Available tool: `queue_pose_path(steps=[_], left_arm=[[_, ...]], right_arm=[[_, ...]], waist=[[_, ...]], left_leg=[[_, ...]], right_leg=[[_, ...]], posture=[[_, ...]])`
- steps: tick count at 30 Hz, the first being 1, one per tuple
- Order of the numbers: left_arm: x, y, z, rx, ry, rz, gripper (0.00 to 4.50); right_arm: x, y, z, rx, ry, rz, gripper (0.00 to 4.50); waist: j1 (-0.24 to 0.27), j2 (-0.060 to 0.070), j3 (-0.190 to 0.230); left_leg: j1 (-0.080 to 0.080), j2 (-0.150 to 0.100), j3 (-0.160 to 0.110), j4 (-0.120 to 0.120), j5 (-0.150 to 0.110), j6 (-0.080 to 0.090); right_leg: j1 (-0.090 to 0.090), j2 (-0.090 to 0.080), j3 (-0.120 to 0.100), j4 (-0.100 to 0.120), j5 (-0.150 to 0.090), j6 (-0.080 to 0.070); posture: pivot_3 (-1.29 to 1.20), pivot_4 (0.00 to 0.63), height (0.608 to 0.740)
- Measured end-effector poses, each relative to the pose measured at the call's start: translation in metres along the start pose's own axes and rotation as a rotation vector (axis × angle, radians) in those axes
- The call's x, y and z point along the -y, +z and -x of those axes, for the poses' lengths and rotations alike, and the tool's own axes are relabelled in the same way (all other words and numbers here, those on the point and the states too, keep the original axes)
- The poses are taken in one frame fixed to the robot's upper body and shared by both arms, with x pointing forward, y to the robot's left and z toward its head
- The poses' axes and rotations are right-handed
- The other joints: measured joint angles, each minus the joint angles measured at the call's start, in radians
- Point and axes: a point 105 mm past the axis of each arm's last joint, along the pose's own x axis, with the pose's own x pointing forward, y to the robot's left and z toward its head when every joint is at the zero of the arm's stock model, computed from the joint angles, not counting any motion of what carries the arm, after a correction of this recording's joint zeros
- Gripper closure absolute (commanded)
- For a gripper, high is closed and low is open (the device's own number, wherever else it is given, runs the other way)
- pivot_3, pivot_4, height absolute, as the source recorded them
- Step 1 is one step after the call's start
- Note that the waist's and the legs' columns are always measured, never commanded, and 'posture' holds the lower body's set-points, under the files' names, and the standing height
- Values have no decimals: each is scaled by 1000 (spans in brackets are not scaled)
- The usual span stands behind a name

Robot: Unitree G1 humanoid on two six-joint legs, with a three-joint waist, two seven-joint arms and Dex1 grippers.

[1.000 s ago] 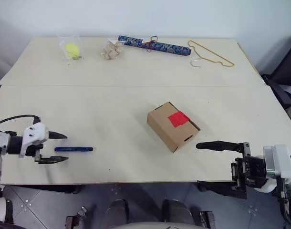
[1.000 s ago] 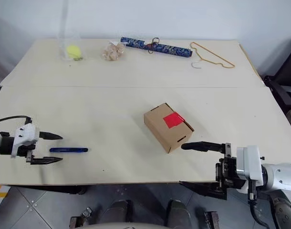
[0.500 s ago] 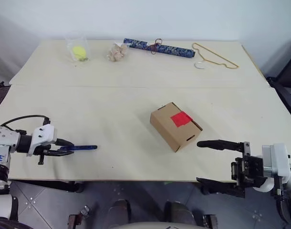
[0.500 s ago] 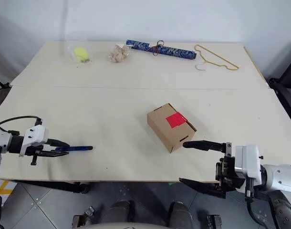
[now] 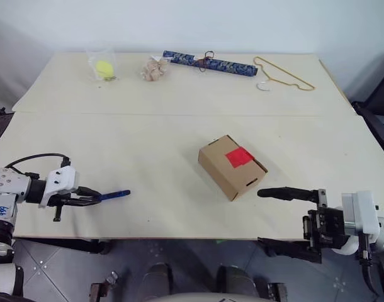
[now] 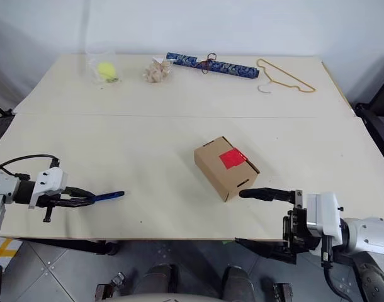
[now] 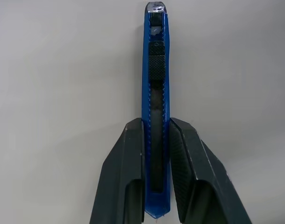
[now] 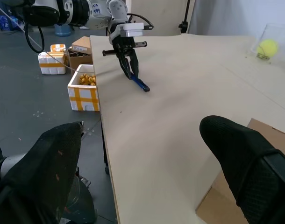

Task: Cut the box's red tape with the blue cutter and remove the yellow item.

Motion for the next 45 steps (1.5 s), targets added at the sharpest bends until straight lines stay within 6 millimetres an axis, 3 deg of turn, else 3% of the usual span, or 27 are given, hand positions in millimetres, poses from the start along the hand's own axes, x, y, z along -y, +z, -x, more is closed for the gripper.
queue_pose_path(steps=[4,11,14,19,25,34,39,45], left_arm=[[1,21,-19,68,-34,-33,4098],[26,90,-76,153,-230,-170,4098],[41,126,-110,141,-314,-188,4099],[54,174,-157,118,-321,-179,4099],[63,185,-186,26,-313,-72,4099],[72,190,-186,-44,-308,-44,4099],[73,195,-191,-48,-292,-12,4099],[72,195,-192,-60,-277,19,4099]], right_arm=[[0,-1,1,-14,7,-2,0],[4,-13,21,-126,-81,-90,0],[4,-32,36,-256,-121,-127,619],[8,-48,45,-379,-161,-110,2356],[19,-58,17,-393,-130,-50,4468],[37,-80,-9,-429,-58,-16,4468],[28,-99,-19,-476,61,-5,4468],[33,-104,-27,-472,73,12,4468]], waist=[[5,0,0],[3,-2,1],[5,-3,2],[-4,-3,2],[-4,-3,2],[1,-3,2],[9,-2,2],[8,-2,2]], left_leg=[[-1,0,0,1,0,0],[-3,0,0,2,0,0],[-4,0,0,4,0,0],[-5,1,0,7,-1,1],[-7,2,-1,12,-1,0],[-9,2,-1,15,-2,-1],[-9,2,-1,16,-2,-1],[-8,2,-1,17,-2,-1]], right_leg=[[0,0,0,0,0,0],[0,1,0,0,1,1],[0,1,0,-1,1,1],[0,2,2,-3,1,1],[-1,3,2,-3,1,1],[-1,3,3,-4,1,1],[0,3,3,-4,1,2],[1,3,4,-3,1,2]], posture=[[0,150,740],[0,150,740],[0,150,740],[0,150,740],[0,150,740],[0,150,740],[0,150,740],[0,150,740]])
